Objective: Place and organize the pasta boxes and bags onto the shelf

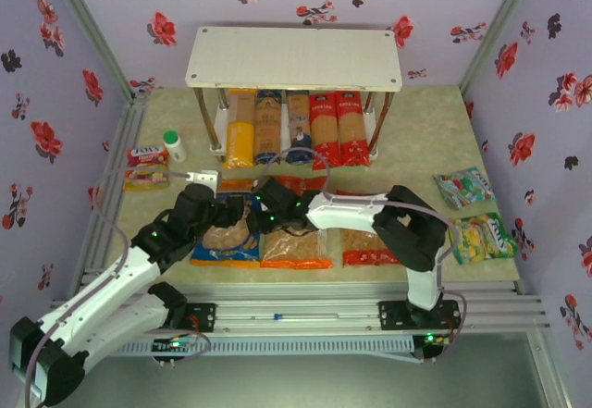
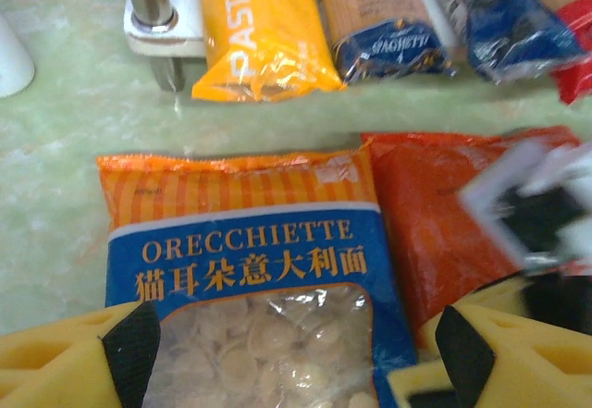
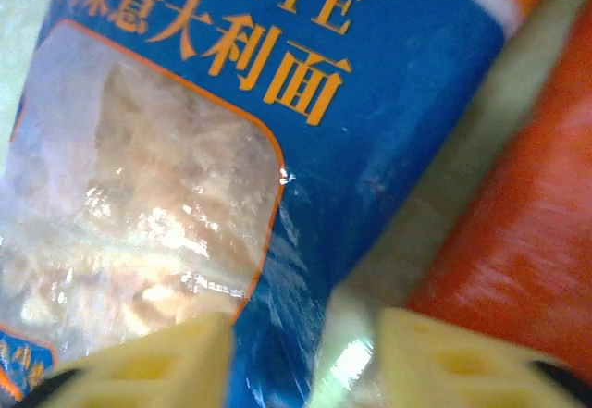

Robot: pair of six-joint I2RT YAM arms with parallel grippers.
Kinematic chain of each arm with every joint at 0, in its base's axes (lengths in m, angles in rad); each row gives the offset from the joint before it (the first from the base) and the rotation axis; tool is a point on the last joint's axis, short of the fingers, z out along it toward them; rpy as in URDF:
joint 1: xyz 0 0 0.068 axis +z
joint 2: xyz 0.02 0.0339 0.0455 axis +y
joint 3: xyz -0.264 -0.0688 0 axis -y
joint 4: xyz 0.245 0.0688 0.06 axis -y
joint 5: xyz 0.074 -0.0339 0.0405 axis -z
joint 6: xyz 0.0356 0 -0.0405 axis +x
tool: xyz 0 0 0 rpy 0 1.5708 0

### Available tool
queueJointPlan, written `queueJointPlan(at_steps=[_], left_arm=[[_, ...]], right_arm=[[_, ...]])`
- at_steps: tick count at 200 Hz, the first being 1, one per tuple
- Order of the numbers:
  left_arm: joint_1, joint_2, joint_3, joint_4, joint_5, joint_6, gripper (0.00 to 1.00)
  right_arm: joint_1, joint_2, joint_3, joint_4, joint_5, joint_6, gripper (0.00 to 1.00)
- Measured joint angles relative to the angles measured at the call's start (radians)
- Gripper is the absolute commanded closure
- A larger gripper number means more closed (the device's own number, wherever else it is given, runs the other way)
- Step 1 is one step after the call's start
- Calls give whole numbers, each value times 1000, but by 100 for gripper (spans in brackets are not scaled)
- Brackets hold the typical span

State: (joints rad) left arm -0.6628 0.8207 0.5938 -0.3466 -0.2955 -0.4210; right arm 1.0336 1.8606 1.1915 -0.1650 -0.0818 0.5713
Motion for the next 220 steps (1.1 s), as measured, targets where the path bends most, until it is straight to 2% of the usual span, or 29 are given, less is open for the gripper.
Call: queueJointPlan(at_steps=[34,61,101,147,220], left_arm=[[-32,71,-18,25,-21,0,20],[-79,133,-37,70,-38,0,18],[-88,175,-79,144,-32,0,10],[-72,170,-81,205,22,0,8],[-42,109,-85,213,53,0,8]], right_arm=[[-9,-215,-34,-134,158,-58,17],[-33,-398,-100,-247,320,-68,13],[-120,-575,-267,-434,496,-8,3],[-209,-650,-438,-515,532,69,1],[-338,-613,-500,-457,482,87,1]])
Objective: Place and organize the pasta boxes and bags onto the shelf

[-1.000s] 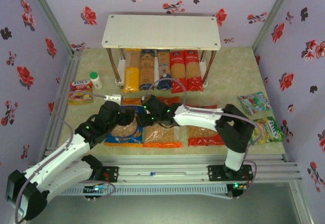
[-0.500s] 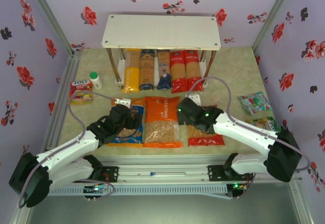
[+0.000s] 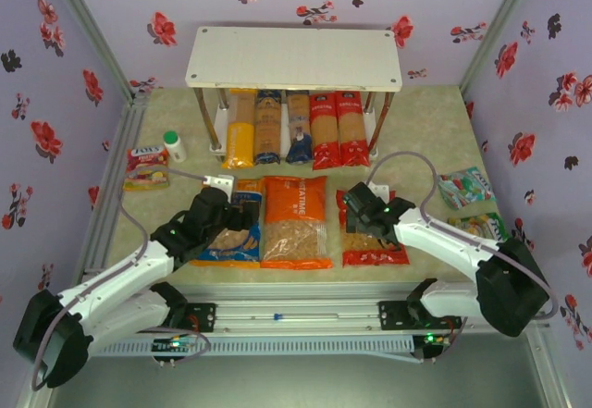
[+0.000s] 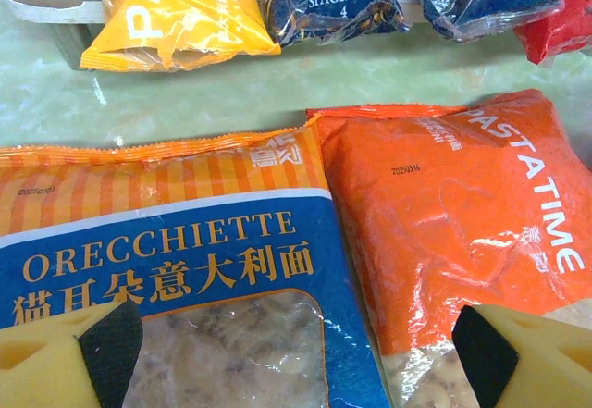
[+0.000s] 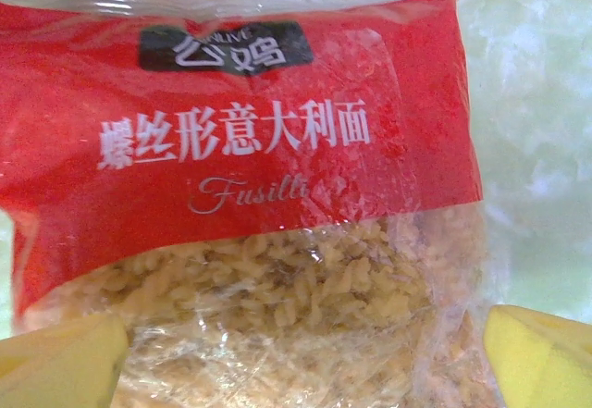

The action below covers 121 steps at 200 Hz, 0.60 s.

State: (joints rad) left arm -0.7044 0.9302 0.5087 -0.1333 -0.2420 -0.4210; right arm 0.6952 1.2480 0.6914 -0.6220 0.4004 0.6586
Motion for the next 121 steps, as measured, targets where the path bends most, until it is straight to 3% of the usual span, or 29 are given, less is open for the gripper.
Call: queueJointPlan(at_steps=[76,121], left_arm=[[23,-4,-3,-1,1,0,8],[31,0,-3,3,8,0,9]], right_arm=[[-56,71,-30,84,-114,-4,2],[-59,122,-13,109,-140,-6,28]])
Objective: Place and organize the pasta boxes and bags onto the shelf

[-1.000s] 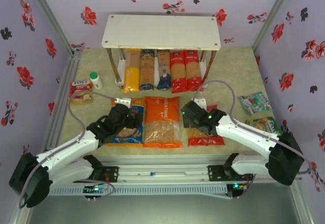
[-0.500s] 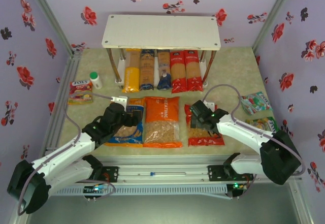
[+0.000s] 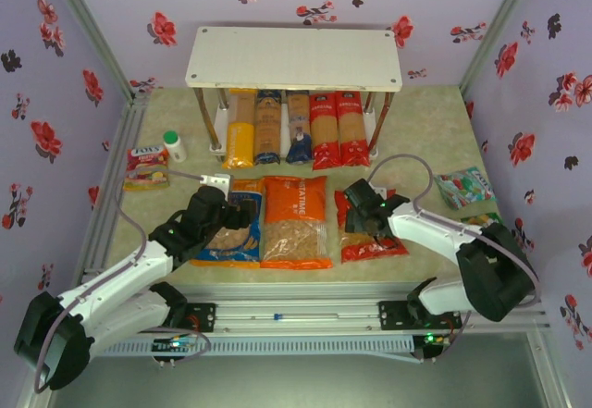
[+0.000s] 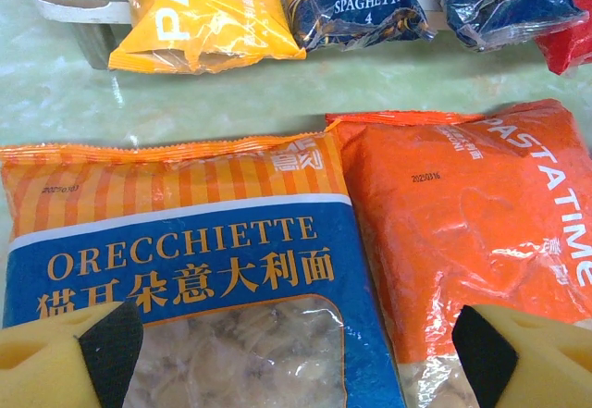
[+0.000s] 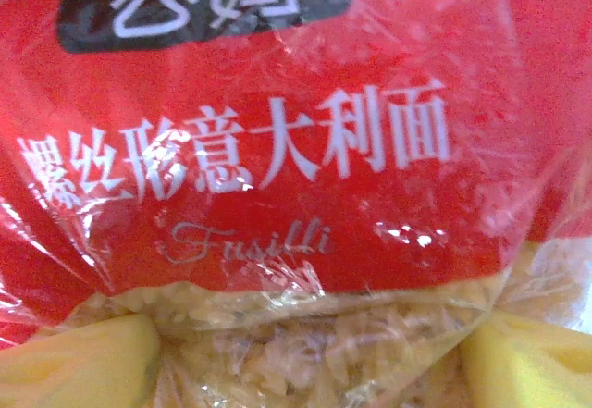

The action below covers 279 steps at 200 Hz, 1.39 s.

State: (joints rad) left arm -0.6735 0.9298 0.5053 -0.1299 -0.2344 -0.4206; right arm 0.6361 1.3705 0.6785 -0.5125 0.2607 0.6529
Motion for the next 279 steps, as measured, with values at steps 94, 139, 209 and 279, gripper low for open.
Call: queueJointPlan(at_steps=[94,139,209,279], left_arm=[[5,0,0,3,3,0,10],[5,-6,0,3,3,0,11],[6,-15,0,3,3,0,11],[13,3,29,3,3,9,11]], right_arm=[[-2,-71,-7,39,-19,-8,100],[-2,-160,-51,24,-27,-10,100],[-2,-496,-89,-175,25,-30,100],[-2,-703,159,-310,181,-162,100]])
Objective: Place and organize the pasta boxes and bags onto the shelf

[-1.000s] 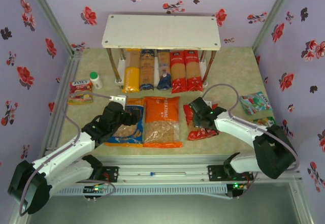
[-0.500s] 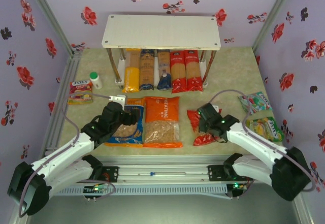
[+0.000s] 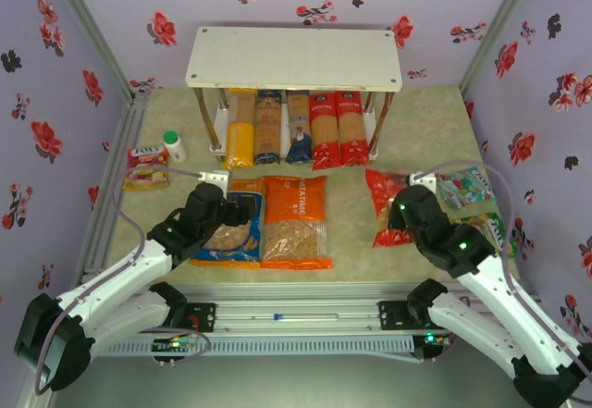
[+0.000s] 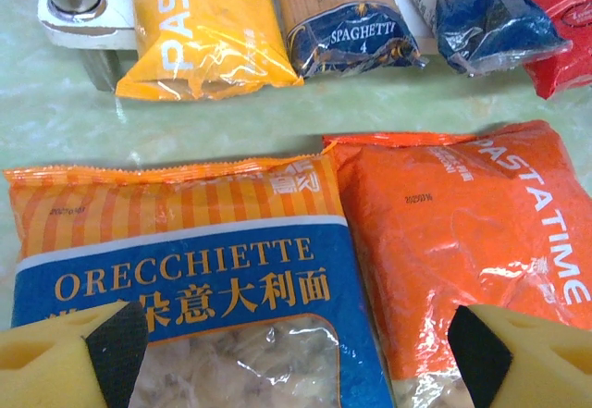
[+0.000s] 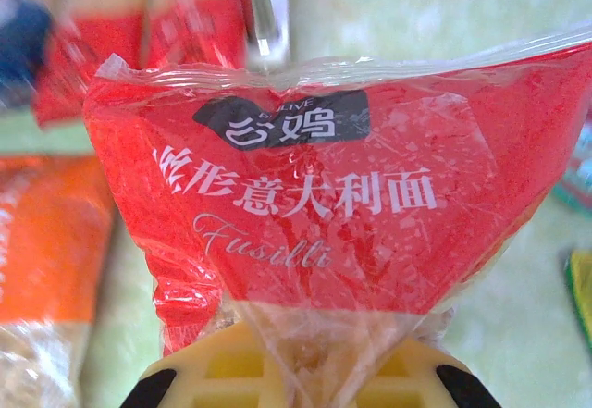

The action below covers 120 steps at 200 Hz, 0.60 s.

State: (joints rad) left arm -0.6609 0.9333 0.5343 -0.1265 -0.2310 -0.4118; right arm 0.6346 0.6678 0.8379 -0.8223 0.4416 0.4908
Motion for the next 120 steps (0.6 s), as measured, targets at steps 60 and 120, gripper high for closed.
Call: queueJointPlan(at_steps=[60,120], left_arm=[[0,36,67,9,4,21,11],[0,57,92,22,18,29,12]], right_arm=[[0,146,404,143,61,-219,100],[-9,473,796,318,73,-405,100]])
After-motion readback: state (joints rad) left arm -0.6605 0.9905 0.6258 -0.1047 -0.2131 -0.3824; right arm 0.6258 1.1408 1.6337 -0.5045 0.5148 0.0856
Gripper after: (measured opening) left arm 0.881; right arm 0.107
